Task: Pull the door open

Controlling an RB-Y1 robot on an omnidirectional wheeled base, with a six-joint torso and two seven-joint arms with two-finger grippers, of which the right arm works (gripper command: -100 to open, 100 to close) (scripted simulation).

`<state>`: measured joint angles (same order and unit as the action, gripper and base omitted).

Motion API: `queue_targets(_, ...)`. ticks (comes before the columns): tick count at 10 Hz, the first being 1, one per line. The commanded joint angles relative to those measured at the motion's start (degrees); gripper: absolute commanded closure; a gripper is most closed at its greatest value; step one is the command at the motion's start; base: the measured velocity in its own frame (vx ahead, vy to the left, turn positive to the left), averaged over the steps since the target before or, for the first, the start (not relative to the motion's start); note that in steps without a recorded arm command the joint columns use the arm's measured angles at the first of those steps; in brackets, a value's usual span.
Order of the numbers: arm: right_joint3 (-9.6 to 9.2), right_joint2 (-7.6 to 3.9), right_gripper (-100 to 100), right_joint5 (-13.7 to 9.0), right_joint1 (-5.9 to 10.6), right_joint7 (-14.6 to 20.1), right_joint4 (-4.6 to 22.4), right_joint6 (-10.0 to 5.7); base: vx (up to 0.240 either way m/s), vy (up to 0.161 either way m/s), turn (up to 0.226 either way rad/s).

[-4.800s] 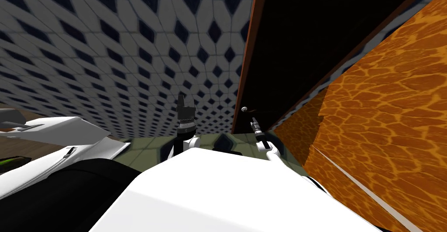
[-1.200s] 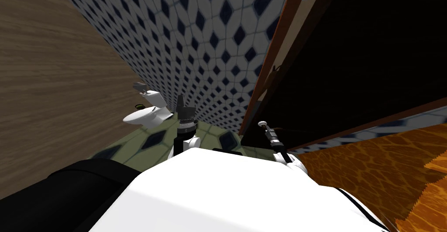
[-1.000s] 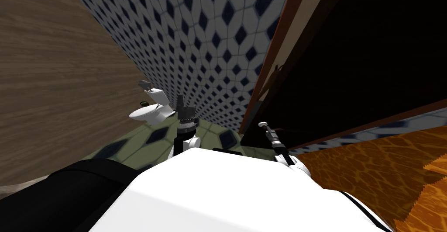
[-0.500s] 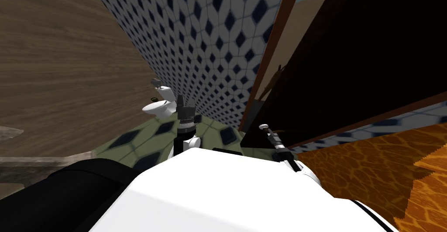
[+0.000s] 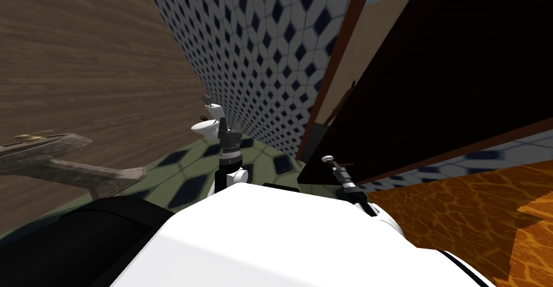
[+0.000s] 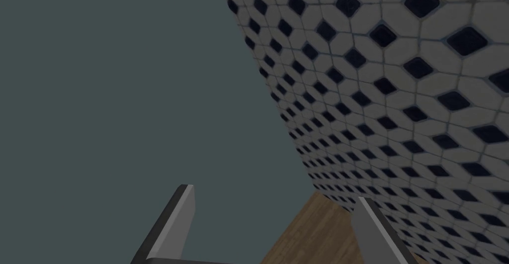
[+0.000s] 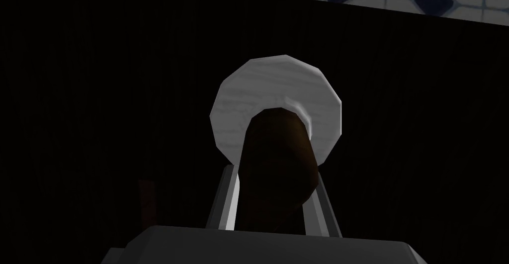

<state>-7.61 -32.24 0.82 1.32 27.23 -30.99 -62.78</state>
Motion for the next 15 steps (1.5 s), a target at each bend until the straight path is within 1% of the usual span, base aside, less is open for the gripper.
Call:
queue_targets(1, 0.13, -1.13, 100, -0.2, -1.67, 0.4, -0.7, -1.11, -0.213, -0.090, 0.200)
queue_targets(3, -0.02, -1.92, 100, -0.2, -2.49, 0.9, 0.0, -2.98, -0.208, -0.089, 0.181)
queue_targets(5, -0.13, -2.51, 100, -0.3, -3.10, 1.3, 0.5, -4.36, -0.207, -0.092, 0.140)
queue_targets(6, -0.35, -2.08, 100, -0.1, -3.22, 1.3, -0.4, -3.79, -0.095, -0.034, 0.032)
queue_targets(7, -0.43, -2.31, 100, -0.2, -3.80, 1.4, 0.0, -4.74, -0.145, -0.061, 0.166)
queue_targets(8, -0.43, -2.39, 100, -0.2, -3.89, 1.5, 0.2, -5.04, -0.219, -0.104, 0.221)
queue_targets(11, -0.39, -2.99, 100, -0.4, -4.56, 1.7, 1.5, -7.15, -0.186, -0.101, 0.193)
queue_targets(12, -0.38, -3.09, 100, -0.4, -4.68, 1.7, 1.7, -7.52, -0.182, -0.098, 0.137)
queue_targets(15, -0.35, -3.65, 100, -0.6, -5.30, 1.9, 2.9, -9.49, -0.198, -0.095, 0.186)
